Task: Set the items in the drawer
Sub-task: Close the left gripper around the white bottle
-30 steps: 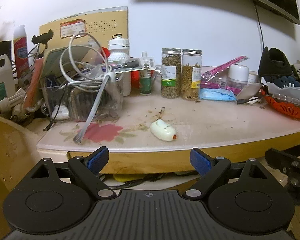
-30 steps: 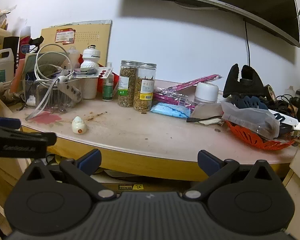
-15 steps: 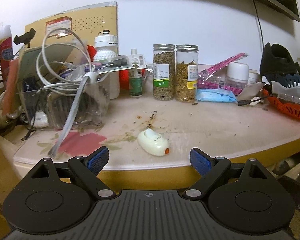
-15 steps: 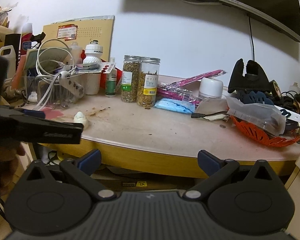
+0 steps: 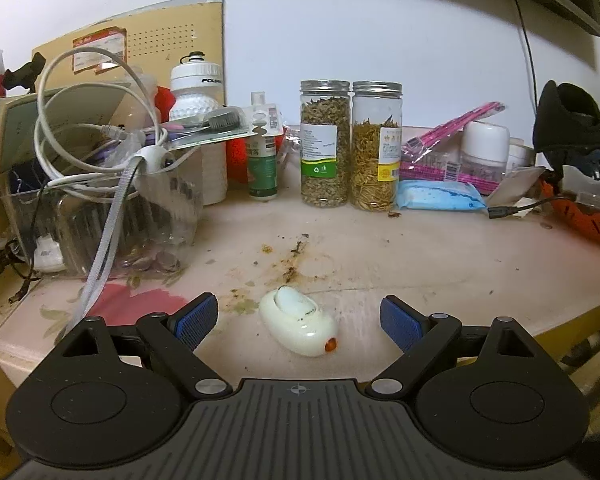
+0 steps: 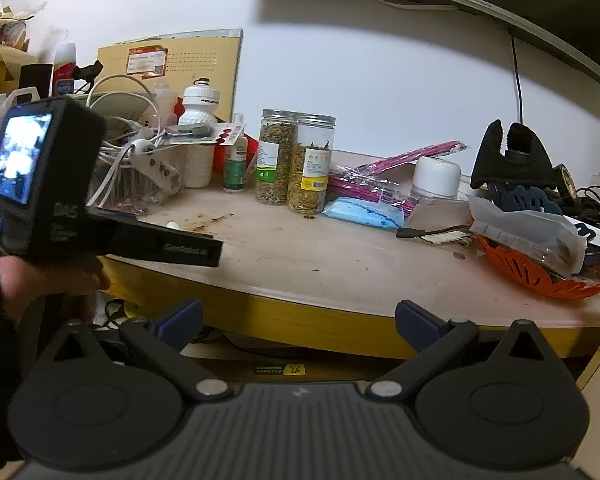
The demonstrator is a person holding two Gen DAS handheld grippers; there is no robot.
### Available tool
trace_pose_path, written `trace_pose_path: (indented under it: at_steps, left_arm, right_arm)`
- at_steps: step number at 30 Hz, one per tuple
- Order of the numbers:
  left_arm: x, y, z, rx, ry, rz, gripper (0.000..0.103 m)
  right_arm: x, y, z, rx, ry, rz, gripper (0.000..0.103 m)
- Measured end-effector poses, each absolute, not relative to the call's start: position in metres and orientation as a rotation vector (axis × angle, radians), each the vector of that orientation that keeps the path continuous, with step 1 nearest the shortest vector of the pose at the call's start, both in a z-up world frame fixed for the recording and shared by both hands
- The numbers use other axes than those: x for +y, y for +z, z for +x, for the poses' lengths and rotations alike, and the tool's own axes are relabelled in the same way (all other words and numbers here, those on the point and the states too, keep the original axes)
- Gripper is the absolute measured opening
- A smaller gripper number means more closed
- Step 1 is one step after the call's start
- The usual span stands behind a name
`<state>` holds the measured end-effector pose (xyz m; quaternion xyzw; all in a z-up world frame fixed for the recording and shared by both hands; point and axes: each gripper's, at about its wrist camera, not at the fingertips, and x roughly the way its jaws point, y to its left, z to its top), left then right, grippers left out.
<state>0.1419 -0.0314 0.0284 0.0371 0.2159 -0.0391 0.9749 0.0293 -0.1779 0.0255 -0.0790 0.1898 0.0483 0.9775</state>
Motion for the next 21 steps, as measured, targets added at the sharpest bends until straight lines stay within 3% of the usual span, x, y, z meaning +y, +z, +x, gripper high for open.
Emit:
trace_pose_path:
  at_steps: [21]
  left_arm:
    - [-0.0287,0.022,0.1489,0.454,-0.066,0.062,0.09]
  right_arm:
    - [-0.1775,0.0253,0.0307,0.385,0.1,-0.165,0.103]
